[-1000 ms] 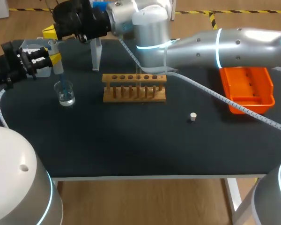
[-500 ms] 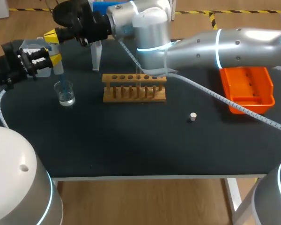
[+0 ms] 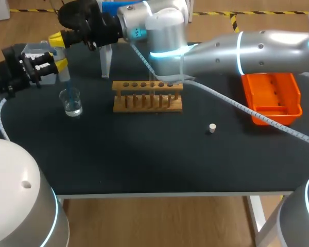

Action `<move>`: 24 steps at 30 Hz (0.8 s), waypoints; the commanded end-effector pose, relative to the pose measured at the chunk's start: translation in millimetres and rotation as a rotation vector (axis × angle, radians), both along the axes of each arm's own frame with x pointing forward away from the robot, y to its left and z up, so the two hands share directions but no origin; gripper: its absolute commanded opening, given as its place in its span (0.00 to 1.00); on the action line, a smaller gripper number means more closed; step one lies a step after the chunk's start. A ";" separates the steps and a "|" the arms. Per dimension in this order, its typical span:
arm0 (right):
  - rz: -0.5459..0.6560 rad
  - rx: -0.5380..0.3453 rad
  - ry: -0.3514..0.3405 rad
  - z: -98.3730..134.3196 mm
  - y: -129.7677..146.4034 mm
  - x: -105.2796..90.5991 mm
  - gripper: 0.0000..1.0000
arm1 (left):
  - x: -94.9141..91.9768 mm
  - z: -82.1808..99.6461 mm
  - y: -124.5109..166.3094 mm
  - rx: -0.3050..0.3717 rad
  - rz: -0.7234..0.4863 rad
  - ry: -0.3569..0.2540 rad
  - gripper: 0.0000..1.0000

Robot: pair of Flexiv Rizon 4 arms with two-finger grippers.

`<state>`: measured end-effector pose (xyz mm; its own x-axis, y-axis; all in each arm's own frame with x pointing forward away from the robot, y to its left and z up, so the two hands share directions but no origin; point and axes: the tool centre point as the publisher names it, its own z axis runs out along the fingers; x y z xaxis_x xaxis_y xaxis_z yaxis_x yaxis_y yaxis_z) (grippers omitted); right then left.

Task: Invert the test tube, pick up the pipette, mount the tip to pipette, aspirate from beaker and dispense into the tube, eject the tip, return the pipette, and cap with the stopper.

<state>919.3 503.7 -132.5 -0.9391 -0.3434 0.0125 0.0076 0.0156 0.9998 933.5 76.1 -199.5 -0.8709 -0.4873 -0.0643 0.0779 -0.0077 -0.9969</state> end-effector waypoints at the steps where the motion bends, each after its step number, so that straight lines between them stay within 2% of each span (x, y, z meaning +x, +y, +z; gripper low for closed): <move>1: -0.013 0.015 -0.023 20.7 -1.0 3.8 0.44 | 0.1 2.5 1.8 -0.001 -0.006 0.001 0.00; 2: -0.017 0.022 -0.031 26.8 -2.3 4.3 0.86 | 0.1 2.5 1.8 -0.001 -0.006 0.001 0.00; 3: -0.018 0.026 -0.038 32.4 -4.0 4.6 1.00 | 0.1 2.5 1.8 -0.001 -0.006 0.001 0.00; 8: -0.034 0.039 -0.071 53.8 -18.7 6.5 1.00 | 0.1 2.5 1.8 -0.001 -0.006 0.001 0.00; 13: -0.062 0.026 -0.101 66.4 -44.6 10.0 1.00 | 0.1 2.5 1.8 -0.001 -0.006 0.001 0.00; 18: -0.087 -0.025 -0.148 72.5 -85.3 12.7 1.00 | 0.1 2.5 1.8 -0.001 -0.006 0.001 0.00; 24: -0.107 -0.078 -0.178 72.1 -147.5 9.4 1.00 | 0.1 2.5 1.8 -0.001 -0.006 0.001 0.00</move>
